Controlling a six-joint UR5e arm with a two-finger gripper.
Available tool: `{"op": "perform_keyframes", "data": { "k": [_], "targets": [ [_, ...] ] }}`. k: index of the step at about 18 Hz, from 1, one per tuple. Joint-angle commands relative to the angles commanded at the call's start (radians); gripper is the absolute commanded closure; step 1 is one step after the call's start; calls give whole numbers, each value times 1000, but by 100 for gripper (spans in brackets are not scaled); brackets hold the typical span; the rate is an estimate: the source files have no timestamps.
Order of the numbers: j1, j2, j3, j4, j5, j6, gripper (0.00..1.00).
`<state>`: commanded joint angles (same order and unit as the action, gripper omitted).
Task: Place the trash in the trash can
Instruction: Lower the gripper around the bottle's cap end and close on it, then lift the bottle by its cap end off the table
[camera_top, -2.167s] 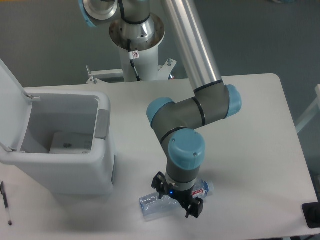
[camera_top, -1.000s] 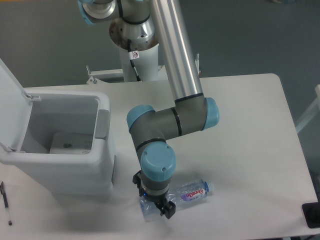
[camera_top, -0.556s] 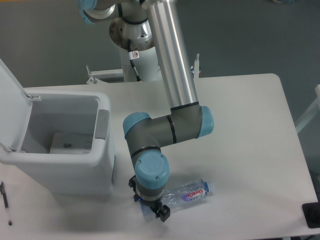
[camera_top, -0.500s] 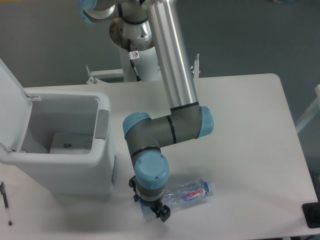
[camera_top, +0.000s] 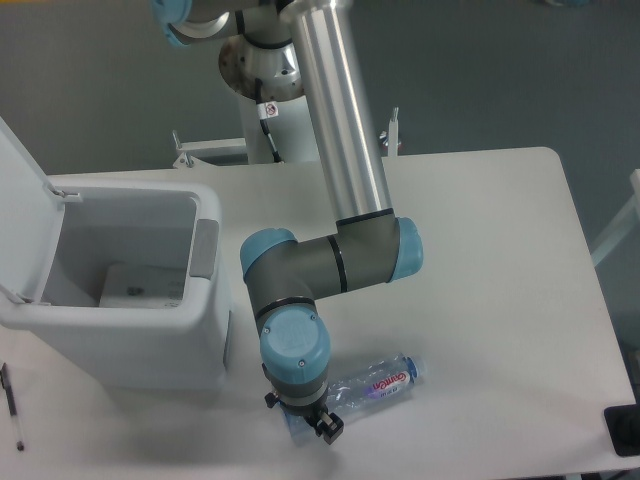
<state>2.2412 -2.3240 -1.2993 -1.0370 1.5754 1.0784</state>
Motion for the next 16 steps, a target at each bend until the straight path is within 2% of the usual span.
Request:
{"op": "perform_keyframes", "data": {
  "k": [3, 5, 10, 12, 16],
  "targets": [
    [0, 3, 6, 0, -6, 0, 40],
    [2, 3, 8, 2, -8, 0, 42],
    [2, 12, 12, 2, -38, -2, 56],
    [5, 18, 15, 2, -52, -2, 57],
    [24, 20, 64, 2, -104, -5, 58]
  ]
}}
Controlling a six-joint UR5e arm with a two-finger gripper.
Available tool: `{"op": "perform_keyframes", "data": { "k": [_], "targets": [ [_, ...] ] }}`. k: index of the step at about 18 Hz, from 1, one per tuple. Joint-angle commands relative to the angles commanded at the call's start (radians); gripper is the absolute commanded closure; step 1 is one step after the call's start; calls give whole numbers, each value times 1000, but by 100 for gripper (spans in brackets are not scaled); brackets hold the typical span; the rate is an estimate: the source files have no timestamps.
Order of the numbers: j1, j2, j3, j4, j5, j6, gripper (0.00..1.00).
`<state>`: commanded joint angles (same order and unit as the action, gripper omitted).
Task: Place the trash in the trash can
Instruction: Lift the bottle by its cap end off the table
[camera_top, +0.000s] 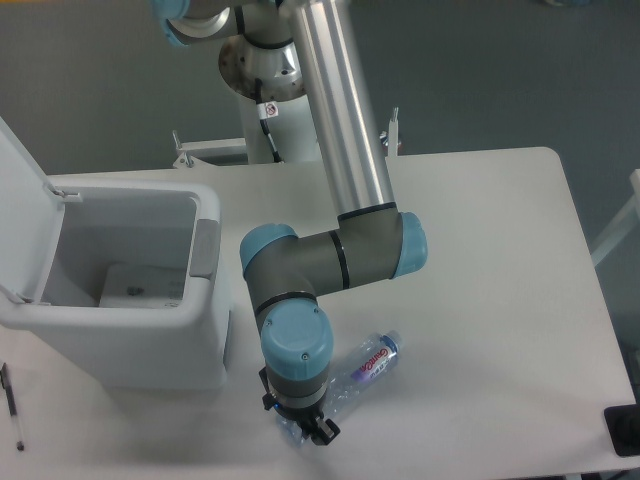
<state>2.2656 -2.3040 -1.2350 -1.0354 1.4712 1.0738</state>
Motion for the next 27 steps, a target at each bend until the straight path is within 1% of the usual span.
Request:
{"op": "perform_keyframes", "data": {
  "k": [2, 5, 12, 16, 18, 20, 22, 25, 27],
  "targets": [
    [25, 8, 6, 0, -34, -2, 58],
    [58, 34, 6, 0, -100, -2, 57],
    [133, 89, 6, -5, -308, -6, 57],
    [164, 126, 6, -6, -389, -44, 57],
    [187, 153, 6, -6, -454, -63, 57],
    [216, 173, 9, -5, -543, -107, 57],
    [241, 187, 31, -5, -626, -147, 57],
    [265, 209, 71, -5, -707, -199, 57],
    [284, 227, 98, -3, -787, -241, 57]
  ]
}}
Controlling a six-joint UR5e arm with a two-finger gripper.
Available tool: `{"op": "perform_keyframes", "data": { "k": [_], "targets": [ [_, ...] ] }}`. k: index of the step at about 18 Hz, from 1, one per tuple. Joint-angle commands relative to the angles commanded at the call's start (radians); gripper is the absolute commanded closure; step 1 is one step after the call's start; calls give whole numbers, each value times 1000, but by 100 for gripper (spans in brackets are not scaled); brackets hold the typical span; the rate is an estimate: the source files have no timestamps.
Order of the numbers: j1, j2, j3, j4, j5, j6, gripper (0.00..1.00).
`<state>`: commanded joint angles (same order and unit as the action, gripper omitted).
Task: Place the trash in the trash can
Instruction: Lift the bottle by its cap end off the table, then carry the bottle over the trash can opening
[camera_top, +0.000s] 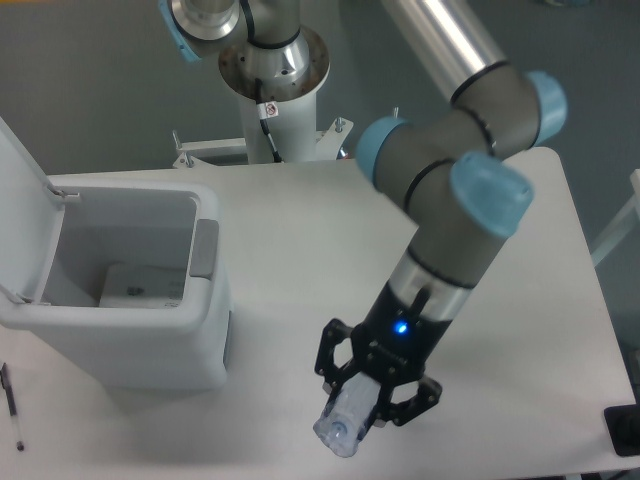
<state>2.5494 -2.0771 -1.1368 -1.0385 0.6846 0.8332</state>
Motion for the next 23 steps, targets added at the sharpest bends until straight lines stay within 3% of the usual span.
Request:
{"op": "perform_keyframes", "data": {
  "k": [8, 13, 17, 23],
  "targets": [
    [18, 35, 115, 3, -215, -150, 57],
    [14, 66, 124, 5, -335, -206, 57],
    [-21, 107, 83, 6, -375, -232, 56],
    [-101, 201, -64, 32, -376, -217, 56]
  ]
}}
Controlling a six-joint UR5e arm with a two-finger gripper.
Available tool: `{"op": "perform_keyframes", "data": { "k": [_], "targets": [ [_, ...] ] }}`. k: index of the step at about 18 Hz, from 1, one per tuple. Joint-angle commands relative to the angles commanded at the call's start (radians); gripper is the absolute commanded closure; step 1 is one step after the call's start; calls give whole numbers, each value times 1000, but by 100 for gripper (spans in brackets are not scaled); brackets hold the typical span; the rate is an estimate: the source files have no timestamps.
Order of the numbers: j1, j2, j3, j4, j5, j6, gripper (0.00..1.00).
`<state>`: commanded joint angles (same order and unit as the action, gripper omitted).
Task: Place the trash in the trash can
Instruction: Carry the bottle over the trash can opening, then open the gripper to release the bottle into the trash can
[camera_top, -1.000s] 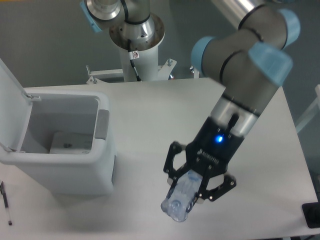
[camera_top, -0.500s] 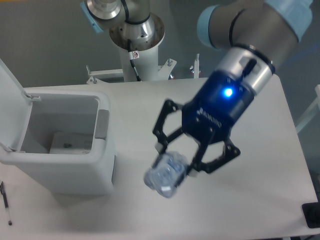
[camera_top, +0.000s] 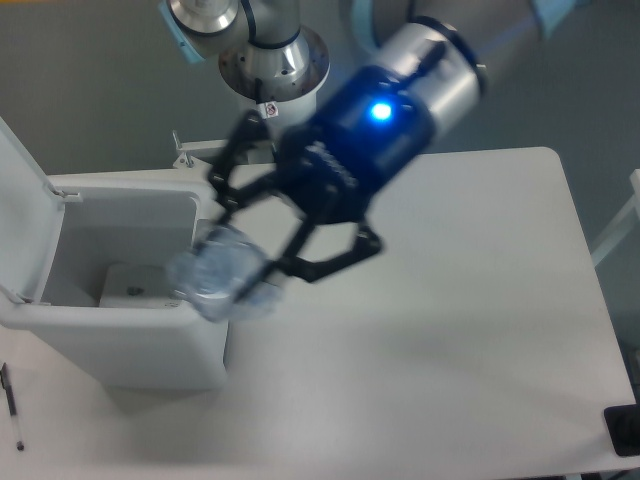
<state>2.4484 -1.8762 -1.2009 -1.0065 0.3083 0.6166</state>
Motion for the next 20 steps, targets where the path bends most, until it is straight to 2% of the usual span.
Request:
{"op": "perform_keyframes", "data": {
  "k": [2, 6, 11, 16, 20],
  "targets": [
    [-34, 18, -48, 37, 2, 11, 56],
    [-87, 46, -109, 42, 2, 55, 54],
    [-141, 57, -173, 45, 2, 113, 43],
    [-143, 95, -256, 45, 3, 173, 42],
    [-141, 100, -272, 45, 8, 189, 39]
  ]
}}
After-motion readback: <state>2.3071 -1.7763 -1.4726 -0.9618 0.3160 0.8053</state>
